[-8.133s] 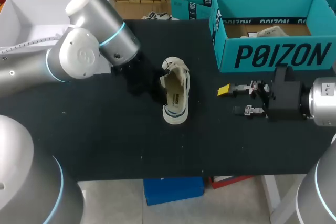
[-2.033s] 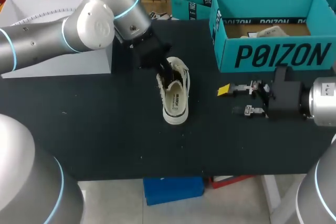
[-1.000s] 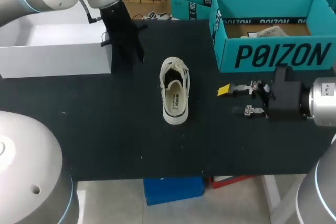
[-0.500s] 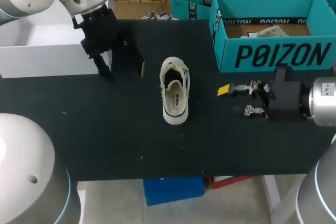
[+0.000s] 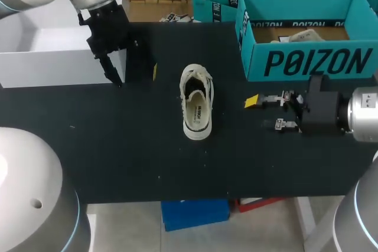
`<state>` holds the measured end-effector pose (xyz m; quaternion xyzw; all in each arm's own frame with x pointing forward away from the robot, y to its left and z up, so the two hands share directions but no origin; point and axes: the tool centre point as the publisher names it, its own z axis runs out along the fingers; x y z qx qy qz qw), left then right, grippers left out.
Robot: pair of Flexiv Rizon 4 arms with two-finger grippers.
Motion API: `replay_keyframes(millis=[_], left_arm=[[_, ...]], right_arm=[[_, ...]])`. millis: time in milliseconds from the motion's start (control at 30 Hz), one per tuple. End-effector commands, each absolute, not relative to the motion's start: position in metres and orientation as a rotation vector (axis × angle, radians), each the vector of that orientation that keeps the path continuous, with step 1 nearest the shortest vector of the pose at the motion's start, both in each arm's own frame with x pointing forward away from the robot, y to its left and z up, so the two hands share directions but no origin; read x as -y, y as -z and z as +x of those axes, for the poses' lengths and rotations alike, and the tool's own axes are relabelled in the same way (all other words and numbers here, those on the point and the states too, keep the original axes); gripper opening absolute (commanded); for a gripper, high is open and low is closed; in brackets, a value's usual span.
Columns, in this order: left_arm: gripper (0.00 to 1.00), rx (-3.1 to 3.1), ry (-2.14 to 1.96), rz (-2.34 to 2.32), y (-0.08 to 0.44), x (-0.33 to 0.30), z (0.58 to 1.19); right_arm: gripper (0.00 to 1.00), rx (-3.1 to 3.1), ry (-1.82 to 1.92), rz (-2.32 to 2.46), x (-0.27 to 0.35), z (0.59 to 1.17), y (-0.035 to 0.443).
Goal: Take the shoe out of the shoebox, open the shoe tongue, remove and reinsert the insole, then place the shoe into the shoebox
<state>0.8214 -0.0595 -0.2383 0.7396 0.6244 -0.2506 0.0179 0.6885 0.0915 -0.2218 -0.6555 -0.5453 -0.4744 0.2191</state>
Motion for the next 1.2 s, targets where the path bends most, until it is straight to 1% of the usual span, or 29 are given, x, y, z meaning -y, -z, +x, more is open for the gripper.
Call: replay_keyframes(millis=[33,200,433,633,767,867,933,1000,1200], left_arm=[[1.00,-1.938,0.770,2.295,0.239,0.058,0.819],[1.00,-1.938,0.770,2.295,0.239,0.058,0.819],[1.00,-2.444,0.802,1.670,0.240,0.062,0.843],[1.00,-2.786,0.742,0.955,0.236,0.053,0.864],[1.00,-2.907,0.732,0.478,0.237,0.041,0.877],[1.00,-2.945,0.762,0.217,0.239,0.035,0.878],[1.00,-2.951,0.852,0.071,0.236,0.031,0.876],[1.00,-2.934,0.871,-0.006,0.232,0.027,0.873],[1.00,-2.923,0.895,0.043,0.229,0.027,0.868]], right_arm=[[1.00,1.509,1.312,-1.815,-0.092,0.689,0.222],[1.00,1.509,1.312,-1.815,-0.092,0.689,0.222],[1.00,1.509,1.312,-1.815,-0.092,0.689,0.222],[1.00,1.509,1.312,-1.815,-0.092,0.689,0.222],[1.00,1.509,1.312,-1.815,-0.092,0.689,0.222],[1.00,1.509,1.312,-1.815,-0.092,0.689,0.222],[1.00,1.509,1.312,-1.815,-0.092,0.689,0.222],[1.00,1.509,1.312,-1.815,-0.092,0.689,0.222],[1.00,1.509,1.312,-1.815,-0.092,0.689,0.222]])
